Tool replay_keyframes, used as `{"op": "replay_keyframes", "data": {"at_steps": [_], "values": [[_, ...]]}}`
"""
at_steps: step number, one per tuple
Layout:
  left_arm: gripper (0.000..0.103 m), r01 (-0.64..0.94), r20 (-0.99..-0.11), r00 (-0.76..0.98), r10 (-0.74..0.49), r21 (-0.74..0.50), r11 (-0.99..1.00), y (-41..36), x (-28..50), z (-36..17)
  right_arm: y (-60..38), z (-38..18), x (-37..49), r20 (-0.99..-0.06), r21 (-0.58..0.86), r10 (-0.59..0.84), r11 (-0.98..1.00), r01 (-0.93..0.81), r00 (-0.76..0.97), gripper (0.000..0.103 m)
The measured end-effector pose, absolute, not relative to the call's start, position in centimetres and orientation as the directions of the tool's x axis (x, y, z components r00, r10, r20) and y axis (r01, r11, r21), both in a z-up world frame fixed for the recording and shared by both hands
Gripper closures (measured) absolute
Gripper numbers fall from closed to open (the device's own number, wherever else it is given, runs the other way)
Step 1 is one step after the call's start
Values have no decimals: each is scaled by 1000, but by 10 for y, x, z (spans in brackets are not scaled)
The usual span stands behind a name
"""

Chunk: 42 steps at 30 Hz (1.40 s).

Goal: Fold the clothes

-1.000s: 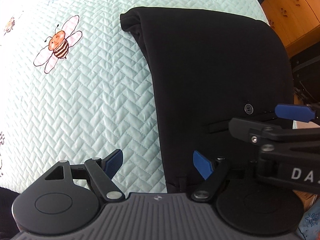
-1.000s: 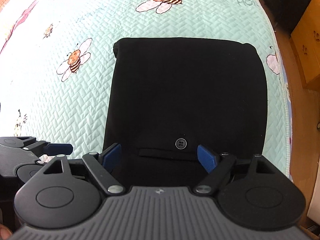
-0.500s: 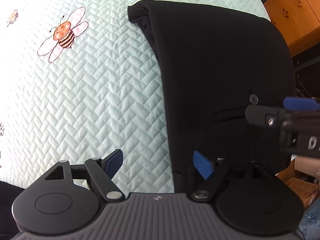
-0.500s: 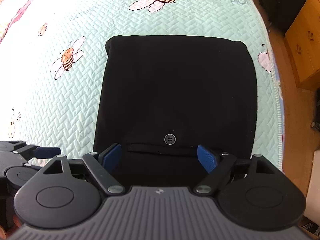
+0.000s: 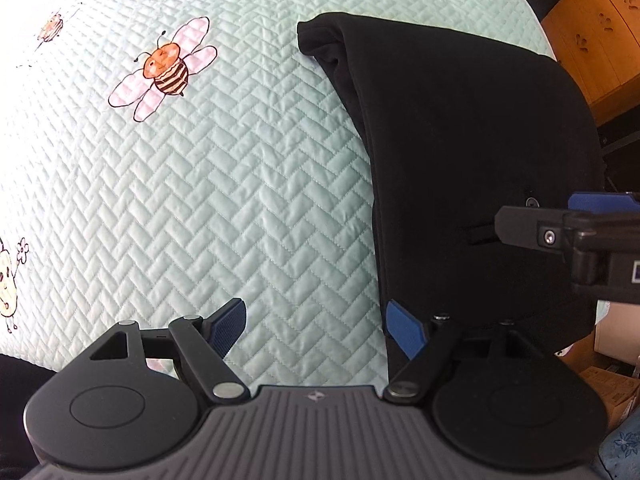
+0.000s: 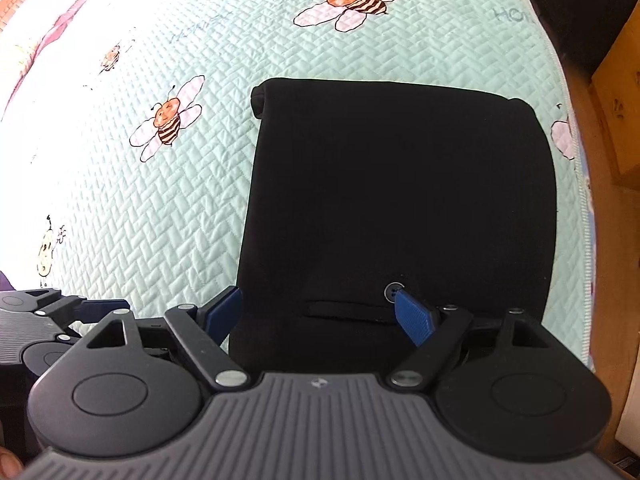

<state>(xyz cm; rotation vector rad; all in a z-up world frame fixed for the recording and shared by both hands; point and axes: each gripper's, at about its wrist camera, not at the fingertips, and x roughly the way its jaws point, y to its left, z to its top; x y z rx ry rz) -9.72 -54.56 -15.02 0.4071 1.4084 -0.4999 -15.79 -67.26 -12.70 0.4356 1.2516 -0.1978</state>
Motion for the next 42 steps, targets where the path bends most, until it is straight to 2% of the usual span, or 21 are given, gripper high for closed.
{"op": "replay_keyframes", "data": {"at_steps": [35, 39, 42], "values": [[23, 550, -995, 51, -89, -46, 834, -549, -87, -164, -673, -132, -161, -952, 196, 81, 902, 385, 296, 19], [23, 528, -989, 7, -145, -120, 841, -547, -84, -170, -681, -130, -167, -941, 219, 87, 894, 391, 327, 19], [23, 471, -960, -40, -278, -263, 842, -538, -69, -183, -696, -132, -180, -922, 264, 99, 868, 420, 375, 19]]}}
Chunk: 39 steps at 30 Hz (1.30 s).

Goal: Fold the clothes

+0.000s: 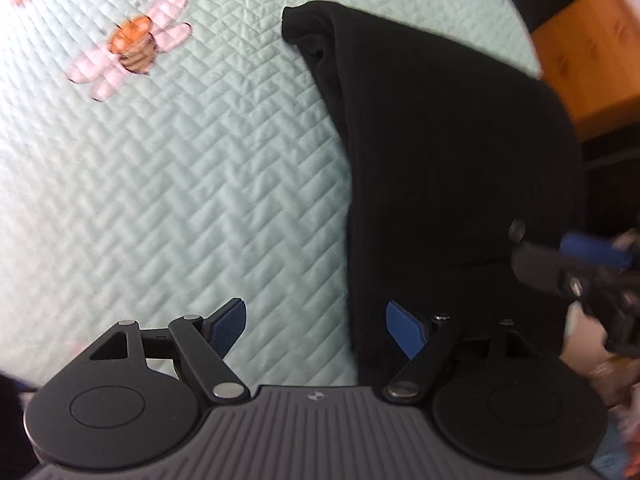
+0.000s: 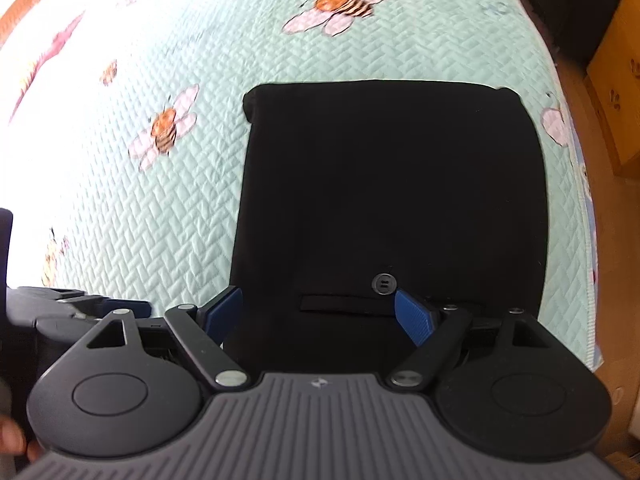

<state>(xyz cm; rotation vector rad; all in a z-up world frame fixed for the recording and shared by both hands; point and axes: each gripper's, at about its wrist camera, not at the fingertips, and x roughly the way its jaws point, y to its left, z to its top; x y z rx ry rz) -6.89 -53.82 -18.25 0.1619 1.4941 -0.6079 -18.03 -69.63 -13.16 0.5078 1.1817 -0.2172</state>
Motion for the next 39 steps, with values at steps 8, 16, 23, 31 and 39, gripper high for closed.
{"op": "replay_keyframes", "data": {"at_steps": [8, 16, 23, 31, 39], "values": [[22, 311, -794, -144, -591, -603, 735, -519, -19, -242, -761, -144, -265, -714, 565, 122, 682, 465, 689, 19], [17, 239, -660, -200, -724, -750, 617, -558, -3, -271, -826, -187, -297, -647, 677, 81, 520, 521, 758, 18], [15, 256, -627, -221, -747, -777, 575, -591, -8, -275, -833, -203, -304, -640, 694, 75, 484, 534, 764, 18], [0, 260, -595, -229, -771, -800, 540, -611, -13, -281, -837, -212, -301, -695, 648, 97, 514, 562, 712, 17], [0, 245, -575, -245, -781, -816, 524, -607, -8, -285, -854, -247, -302, -649, 722, 150, 429, 543, 745, 14]]}}
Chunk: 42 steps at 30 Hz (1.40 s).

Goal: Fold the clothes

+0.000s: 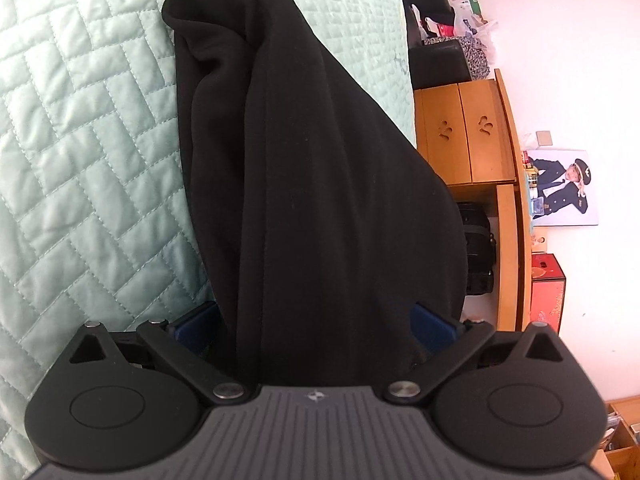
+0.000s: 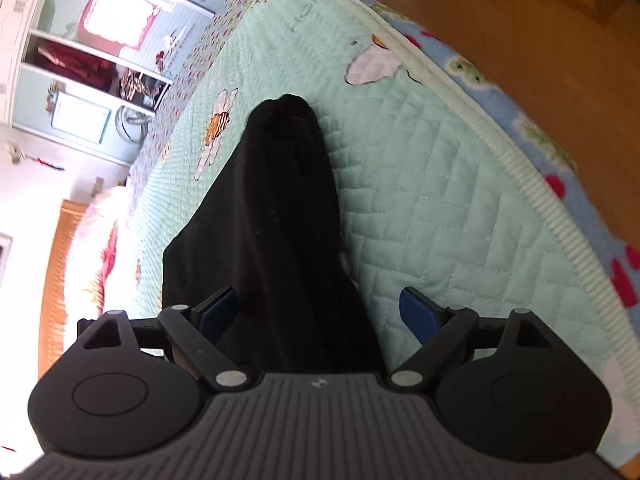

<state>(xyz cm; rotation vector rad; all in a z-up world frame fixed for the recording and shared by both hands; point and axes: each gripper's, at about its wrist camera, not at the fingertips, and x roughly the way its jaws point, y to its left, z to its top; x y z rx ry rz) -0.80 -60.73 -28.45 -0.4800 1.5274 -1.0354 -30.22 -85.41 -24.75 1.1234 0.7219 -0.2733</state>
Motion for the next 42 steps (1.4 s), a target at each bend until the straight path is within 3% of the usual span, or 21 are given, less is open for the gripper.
{"op": "replay_keyframes", "data": {"at_steps": [4, 5, 9, 12, 15, 16, 18, 19, 20, 23, 25, 27, 31, 36, 39, 42], "values": [[1, 282, -600, -235, -764, -795, 538, -606, -8, -276, -847, -235, -298, -682, 673, 92, 467, 574, 726, 14], [6, 283, -621, -213, -754, -778, 561, -603, -8, -272, -843, -222, -299, -700, 624, 16, 499, 601, 714, 14], [8, 371, -778, -49, -627, -597, 711, -581, -17, -233, -808, -166, -301, -670, 514, -156, 609, 604, 726, 14], [9, 483, -803, 54, -594, -500, 719, -563, -24, -202, -756, -124, -285, -632, 367, -254, 734, 572, 732, 14], [12, 519, -773, 172, -611, -457, 723, -526, -24, -171, -691, -90, -265, -557, 171, -381, 818, 550, 739, 14], [13, 535, -757, 222, -615, -432, 726, -512, -25, -158, -671, -81, -263, -483, 119, -435, 827, 549, 760, 14], [11, 620, -652, 417, -633, -305, 723, -474, -35, -122, -627, -69, -261, -291, 47, -506, 840, 540, 812, 10], [10, 650, -583, 501, -640, -235, 723, -455, -40, -106, -608, -70, -258, -230, 65, -486, 856, 512, 843, 1], [4, 654, -519, 580, -628, -163, 739, -436, -43, -93, -592, -72, -253, -187, 90, -455, 875, 476, 871, 0], [0, 588, -427, 732, -531, 0, 809, -387, -32, -81, -566, -100, -200, -366, 252, -236, 906, 340, 900, 0], [0, 520, -456, 751, -477, -35, 853, -347, -10, -81, -544, -119, -159, -505, 316, -125, 894, 318, 854, 1], [0, 459, -454, 765, -456, -112, 882, -305, 7, -79, -510, -121, -148, -459, 309, -123, 906, 288, 880, 1], [0, 388, -472, 809, -351, -20, 922, -270, 15, -78, -452, -121, -131, -345, 329, -93, 920, 213, 934, 0], [0, 340, -533, 800, -277, 23, 940, -229, 31, -85, -425, -138, -81, -539, 507, 130, 839, 198, 832, 0], [0, 349, -548, 777, -310, -35, 936, -203, 32, -89, -394, -140, -72, -596, 416, 45, 871, 260, 801, 1], [0, 328, -468, 847, -253, 85, 941, -194, 13, -79, -354, -124, -75, -522, 163, -165, 944, 287, 837, 1]]}}
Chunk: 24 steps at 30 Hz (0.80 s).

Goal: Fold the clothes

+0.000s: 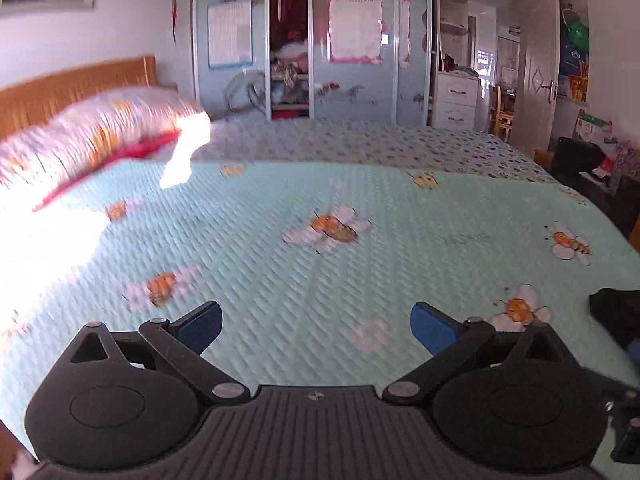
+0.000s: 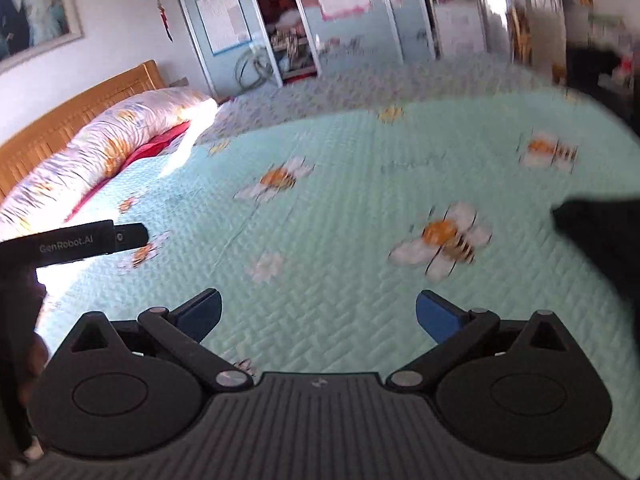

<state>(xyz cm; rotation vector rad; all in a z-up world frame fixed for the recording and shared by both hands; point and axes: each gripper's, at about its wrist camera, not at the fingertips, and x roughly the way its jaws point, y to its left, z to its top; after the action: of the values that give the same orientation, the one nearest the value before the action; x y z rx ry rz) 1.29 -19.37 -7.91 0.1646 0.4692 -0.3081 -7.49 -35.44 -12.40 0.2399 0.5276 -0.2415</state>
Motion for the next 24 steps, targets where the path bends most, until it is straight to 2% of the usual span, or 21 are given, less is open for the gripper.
{"op": "replay_keyframes", "data": {"at_steps": [1, 3, 4, 6, 9, 11, 14, 18, 24], "values": [[0, 294, -410, 889, -204, 171, 940, -194, 8, -78, -342, -120, -75, -474, 75, -226, 953, 295, 851, 0], [0, 201, -271, 956, -110, 338, 920, -197, -2, -76, -327, -115, -71, -435, -13, -278, 953, 302, 856, 0], [0, 149, -241, 969, -58, 382, 912, -198, -2, -79, -326, -116, -67, -451, 12, -262, 954, 300, 853, 0], [0, 110, -283, 959, 12, 410, 905, -195, 8, -86, -328, -120, -60, -489, 96, -225, 946, 308, 843, 0], [0, 225, -447, 892, -67, 310, 924, -178, 30, -98, -332, -137, -47, -555, 193, -178, 922, 334, 813, 0], [0, 272, -555, 824, -113, 213, 938, -168, 46, -112, -328, -154, -40, -591, 189, -173, 920, 344, 788, 0], [0, 295, -643, 752, -141, 138, 945, -164, 64, -130, -327, -170, -34, -631, 181, -162, 920, 347, 759, 1], [0, 318, -717, 671, -189, 48, 947, -172, 81, -146, -336, -180, -28, -654, 182, -158, 916, 357, 740, 1], [0, 378, -743, 624, -241, 17, 926, -208, 90, -155, -362, -192, -28, -660, 192, -184, 896, 401, 728, 1]]}}
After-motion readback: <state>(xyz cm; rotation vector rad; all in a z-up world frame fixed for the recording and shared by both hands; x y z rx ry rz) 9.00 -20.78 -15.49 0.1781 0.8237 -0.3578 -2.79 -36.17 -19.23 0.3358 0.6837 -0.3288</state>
